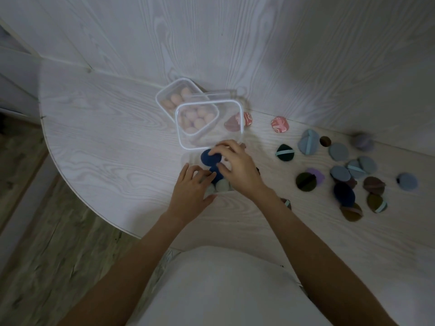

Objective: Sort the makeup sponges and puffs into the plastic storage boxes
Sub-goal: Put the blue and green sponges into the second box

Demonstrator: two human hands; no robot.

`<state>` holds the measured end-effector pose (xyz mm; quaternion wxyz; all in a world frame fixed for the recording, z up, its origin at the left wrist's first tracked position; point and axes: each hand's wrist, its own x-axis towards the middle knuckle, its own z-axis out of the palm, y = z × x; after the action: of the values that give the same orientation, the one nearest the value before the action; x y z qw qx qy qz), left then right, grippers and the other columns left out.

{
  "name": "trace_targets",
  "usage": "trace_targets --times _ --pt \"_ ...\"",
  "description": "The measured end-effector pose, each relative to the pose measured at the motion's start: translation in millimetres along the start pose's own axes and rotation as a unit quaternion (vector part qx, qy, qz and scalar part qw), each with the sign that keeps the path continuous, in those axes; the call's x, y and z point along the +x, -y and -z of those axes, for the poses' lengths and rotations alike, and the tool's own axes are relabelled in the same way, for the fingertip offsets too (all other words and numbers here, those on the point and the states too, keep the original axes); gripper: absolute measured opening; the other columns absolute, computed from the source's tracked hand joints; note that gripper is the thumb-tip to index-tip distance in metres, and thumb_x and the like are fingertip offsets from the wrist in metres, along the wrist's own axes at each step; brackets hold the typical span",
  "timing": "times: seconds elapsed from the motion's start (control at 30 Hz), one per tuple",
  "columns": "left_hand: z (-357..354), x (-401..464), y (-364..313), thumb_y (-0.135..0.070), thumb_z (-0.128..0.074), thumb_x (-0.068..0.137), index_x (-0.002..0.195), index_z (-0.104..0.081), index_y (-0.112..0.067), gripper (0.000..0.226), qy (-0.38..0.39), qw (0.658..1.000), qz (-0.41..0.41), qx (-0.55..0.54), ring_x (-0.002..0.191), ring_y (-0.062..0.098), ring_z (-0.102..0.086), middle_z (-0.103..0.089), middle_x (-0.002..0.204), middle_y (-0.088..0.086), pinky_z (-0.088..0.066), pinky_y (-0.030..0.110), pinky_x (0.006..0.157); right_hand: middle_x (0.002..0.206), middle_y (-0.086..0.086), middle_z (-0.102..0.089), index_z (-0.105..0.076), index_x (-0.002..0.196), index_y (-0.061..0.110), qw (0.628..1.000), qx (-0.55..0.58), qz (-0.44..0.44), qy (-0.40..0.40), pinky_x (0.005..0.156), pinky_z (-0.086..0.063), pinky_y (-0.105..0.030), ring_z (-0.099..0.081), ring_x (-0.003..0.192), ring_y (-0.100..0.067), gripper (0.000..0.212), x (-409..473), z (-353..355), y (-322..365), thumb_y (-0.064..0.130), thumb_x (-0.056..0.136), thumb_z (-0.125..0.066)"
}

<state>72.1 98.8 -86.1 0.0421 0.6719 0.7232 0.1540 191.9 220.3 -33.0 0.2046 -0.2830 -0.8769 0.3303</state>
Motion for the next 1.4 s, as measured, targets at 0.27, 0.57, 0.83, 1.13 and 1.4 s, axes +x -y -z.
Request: trace_targets --times 0.27,0.57,0.83,1.13,1.4 --pt "3 -5 0 -0.031 -0.08 0.067 0.115 -0.064 -0.015 0.053 -0.004 1.0 0.007 0.0 0.089 0.024 -0.061 -0.066 0.101 0.003 -0.031 0.04 0.101 0.108 -0.008 -0.064 -0.07 0.094 0.008 0.965 -0.213 0.102 0.115 0.078 -0.046 -0.027 -0.057 0.097 -0.025 0.021 10 -41 -20 0.004 0.073 -0.072" --pt "-2 -6 3 -0.034 -0.078 0.07 0.122 -0.061 -0.015 0.058 0.037 0.999 0.007 -0.04 0.106 0.031 -0.057 -0.056 0.12 0.018 -0.04 0.047 0.101 0.087 -0.005 -0.066 -0.06 0.102 0.013 0.93 -0.287 -0.002 0.228 0.058 -0.034 -0.03 -0.063 0.078 -0.023 0.016 24 -33 -8 0.014 0.088 -0.053" --pt "1 -2 7 -0.035 -0.079 0.066 0.122 -0.06 -0.013 0.064 0.075 0.996 -0.001 -0.052 0.089 0.031 -0.056 -0.049 0.135 0.018 -0.049 0.039 0.081 0.091 -0.01 -0.07 -0.069 0.103 0.009 0.976 -0.202 -0.03 0.074 0.063 -0.042 -0.028 -0.065 0.079 -0.026 0.021 0 -39 -18 0.008 0.085 -0.059" --pt "-3 9 -14 -0.027 -0.084 0.064 0.118 -0.063 -0.009 0.06 0.091 0.99 0.001 -0.107 0.099 0.038 -0.057 -0.05 0.13 0.023 -0.051 0.045 0.081 0.092 -0.006 -0.069 -0.068 0.102 0.008 0.984 -0.149 -0.058 -0.078 0.073 -0.042 -0.019 -0.063 0.082 -0.019 0.024 -80 5 -34 0.019 0.09 -0.05" --pt "-15 23 -64 -0.029 -0.081 0.065 0.12 -0.061 -0.013 0.06 0.107 0.988 -0.011 -0.111 0.107 0.035 -0.051 -0.046 0.135 0.018 -0.054 0.042 0.077 0.111 -0.01 -0.064 -0.067 0.106 0.009 0.971 -0.135 -0.153 -0.122 0.094 -0.036 -0.019 -0.055 0.104 -0.018 0.031 -134 51 -71 0.023 0.09 -0.044"
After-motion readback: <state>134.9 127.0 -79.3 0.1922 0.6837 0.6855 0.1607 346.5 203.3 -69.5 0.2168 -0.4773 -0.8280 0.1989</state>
